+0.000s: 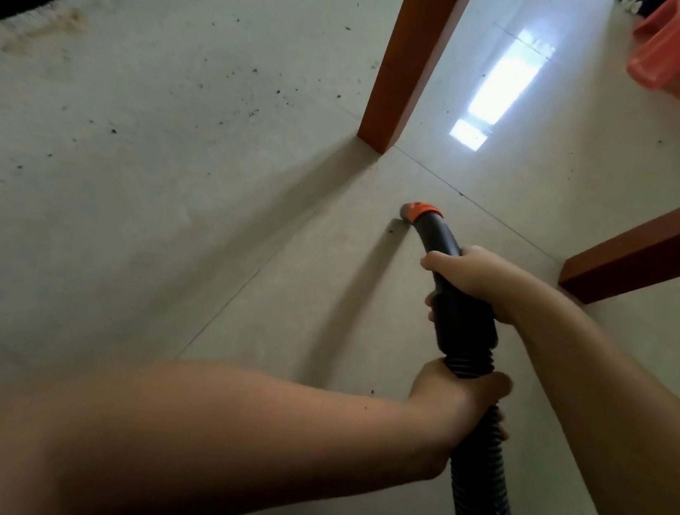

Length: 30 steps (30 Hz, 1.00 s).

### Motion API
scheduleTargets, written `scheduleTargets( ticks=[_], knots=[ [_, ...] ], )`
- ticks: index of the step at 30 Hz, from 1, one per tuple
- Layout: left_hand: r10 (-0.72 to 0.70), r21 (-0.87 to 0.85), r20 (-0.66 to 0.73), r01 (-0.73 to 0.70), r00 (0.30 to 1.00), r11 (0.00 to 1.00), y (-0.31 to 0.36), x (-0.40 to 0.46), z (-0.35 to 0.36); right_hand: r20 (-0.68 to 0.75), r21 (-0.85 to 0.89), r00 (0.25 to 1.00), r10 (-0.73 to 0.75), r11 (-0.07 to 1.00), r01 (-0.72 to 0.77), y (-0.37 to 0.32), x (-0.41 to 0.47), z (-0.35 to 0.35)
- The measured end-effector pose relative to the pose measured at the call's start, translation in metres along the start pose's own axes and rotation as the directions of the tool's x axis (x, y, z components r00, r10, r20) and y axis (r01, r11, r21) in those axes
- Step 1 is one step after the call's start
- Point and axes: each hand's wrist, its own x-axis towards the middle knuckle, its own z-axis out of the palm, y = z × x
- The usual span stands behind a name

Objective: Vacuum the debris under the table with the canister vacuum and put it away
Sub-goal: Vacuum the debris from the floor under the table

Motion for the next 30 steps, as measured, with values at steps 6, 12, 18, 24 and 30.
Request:
scheduleTargets(
  ticks=[6,12,18,24,30],
  knots=[
    [0.033,-0.064,-0.14,-0.043,0.99,0.997,0.029,0.014,-0.033,0.078,-0.043,0.992,-0.1,0.994,0.104,-0.05,0.025,0.023],
    [0.035,-0.077,-0.141,-0.046,0.989,0.996,0.064,0.035,-0.04,0.001,-0.014,0.995,-0.104,0.994,0.104,-0.074,0.054,0.01],
    [0.045,-0.083,-0.118,-0.055,0.992,0.995,0.053,0.037,-0.029,0.079,-0.084,0.992,-0.099,0.991,0.106,-0.069,0.052,0.005],
    [0.071,-0.041,-0.042,-0.073,0.997,0.997,0.028,0.019,-0.007,0.112,-0.091,0.99,-0.084,0.991,0.095,-0.039,0.021,-0.005],
    [-0.001,0.019,0.069,0.0,0.998,1.0,-0.011,-0.014,0.007,0.181,-0.107,0.983,-0.039,0.993,0.059,-0.002,-0.019,0.001]
  ],
)
